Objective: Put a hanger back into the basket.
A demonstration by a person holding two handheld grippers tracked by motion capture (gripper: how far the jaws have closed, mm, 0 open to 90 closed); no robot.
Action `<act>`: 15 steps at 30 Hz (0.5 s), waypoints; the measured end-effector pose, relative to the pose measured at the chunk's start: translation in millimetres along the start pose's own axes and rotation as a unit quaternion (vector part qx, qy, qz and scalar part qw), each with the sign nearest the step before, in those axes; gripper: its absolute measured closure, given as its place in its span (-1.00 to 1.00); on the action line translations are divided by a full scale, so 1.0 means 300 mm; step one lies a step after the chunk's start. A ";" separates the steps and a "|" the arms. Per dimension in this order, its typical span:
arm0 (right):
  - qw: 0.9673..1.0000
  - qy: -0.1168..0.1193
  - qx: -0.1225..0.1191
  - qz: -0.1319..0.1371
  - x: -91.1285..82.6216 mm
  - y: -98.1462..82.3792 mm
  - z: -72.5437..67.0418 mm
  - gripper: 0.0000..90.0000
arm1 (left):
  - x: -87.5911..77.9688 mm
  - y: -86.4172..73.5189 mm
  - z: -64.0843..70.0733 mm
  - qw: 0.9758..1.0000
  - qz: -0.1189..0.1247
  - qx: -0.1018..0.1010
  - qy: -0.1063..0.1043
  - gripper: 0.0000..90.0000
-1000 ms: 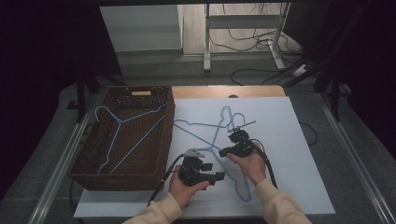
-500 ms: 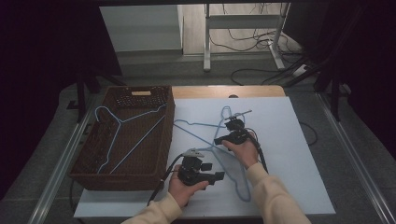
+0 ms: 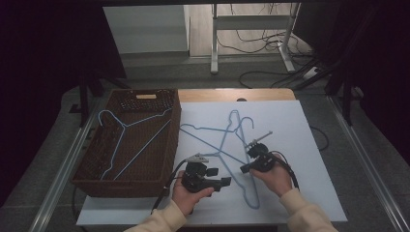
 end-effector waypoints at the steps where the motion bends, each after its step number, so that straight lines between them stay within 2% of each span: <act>1: 1.000 0.007 -0.003 -0.004 0.004 -0.021 -0.012 1.00 | -0.003 0.002 0.000 1.000 0.002 0.001 0.001 -0.31; 7: 0.999 0.046 -0.004 -0.023 0.040 -0.089 -0.084 1.00 | -0.013 0.009 -0.008 1.000 0.006 0.000 0.005 -0.31; 11: 0.998 0.057 -0.019 -0.028 0.064 -0.082 -0.146 1.00 | -0.023 0.015 -0.014 1.000 0.013 0.000 0.010 -0.31; 15: 0.997 0.065 -0.031 -0.022 0.098 -0.057 -0.202 1.00 | -0.040 0.022 -0.024 1.000 0.020 -0.003 0.015 -0.31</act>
Point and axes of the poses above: each handheld gripper's, and its own axes: x roughly forward along the jaws, y roughly out of its top, z roughly to its right, the point moved 2 cm from there along x, roughly forward along the jaws
